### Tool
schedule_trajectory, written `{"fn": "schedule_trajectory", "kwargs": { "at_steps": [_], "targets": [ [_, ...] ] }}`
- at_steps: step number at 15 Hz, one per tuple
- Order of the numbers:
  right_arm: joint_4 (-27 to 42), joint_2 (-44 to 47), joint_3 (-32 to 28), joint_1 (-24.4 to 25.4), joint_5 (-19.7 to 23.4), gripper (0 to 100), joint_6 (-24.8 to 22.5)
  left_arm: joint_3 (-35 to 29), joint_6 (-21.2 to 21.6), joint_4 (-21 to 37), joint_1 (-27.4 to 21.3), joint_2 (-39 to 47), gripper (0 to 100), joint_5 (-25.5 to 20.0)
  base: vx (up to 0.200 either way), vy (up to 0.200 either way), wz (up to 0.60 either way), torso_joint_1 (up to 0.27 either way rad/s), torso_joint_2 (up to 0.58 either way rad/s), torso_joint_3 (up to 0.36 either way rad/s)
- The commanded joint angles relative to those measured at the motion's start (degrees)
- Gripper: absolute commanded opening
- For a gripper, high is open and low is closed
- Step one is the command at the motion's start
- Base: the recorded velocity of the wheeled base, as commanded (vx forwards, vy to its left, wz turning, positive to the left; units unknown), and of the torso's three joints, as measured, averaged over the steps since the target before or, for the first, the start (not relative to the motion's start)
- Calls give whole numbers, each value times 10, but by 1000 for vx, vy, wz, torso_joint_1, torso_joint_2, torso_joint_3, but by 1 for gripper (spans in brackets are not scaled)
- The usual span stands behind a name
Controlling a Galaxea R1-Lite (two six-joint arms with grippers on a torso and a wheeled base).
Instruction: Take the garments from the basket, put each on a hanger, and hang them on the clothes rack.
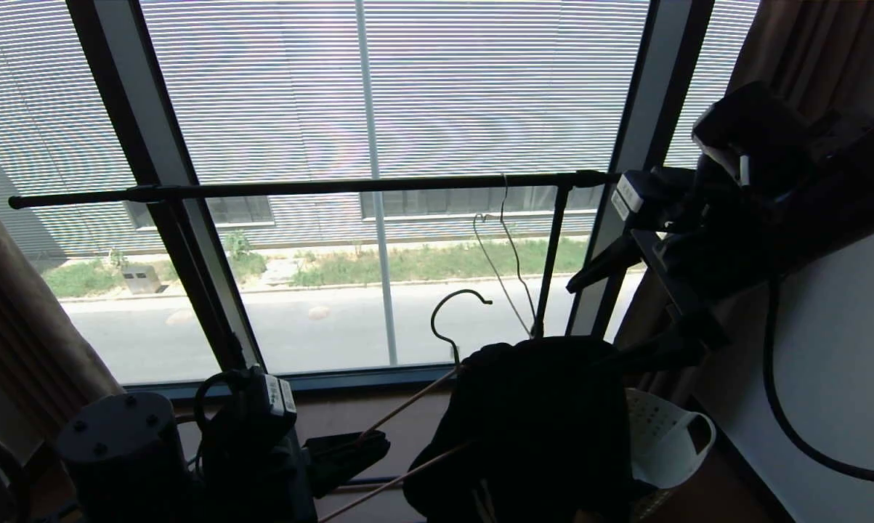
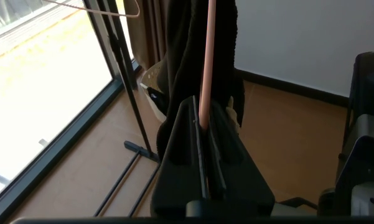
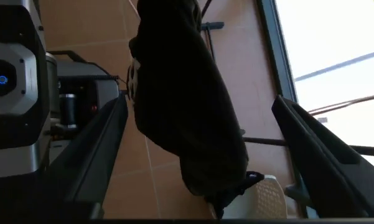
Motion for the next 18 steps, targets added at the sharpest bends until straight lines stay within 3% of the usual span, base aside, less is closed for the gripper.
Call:
{"fn": "schedule_trajectory", "kwargs": {
  "at_steps": [1,6,18],
  "targets": [
    [5,60,-26,19,5,100,-3,1,0,-1,-5,0,0,0,0,0,0,0,0,0],
    [5,89,-24,51,4,100,0,1,-1,-1,-6,-2,0,1,0,0,0,0,0,0],
    [4,123,-21,62,4,100,1,0,-1,-1,-5,-5,0,1,0,0,0,0,0,0]
  ]
}}
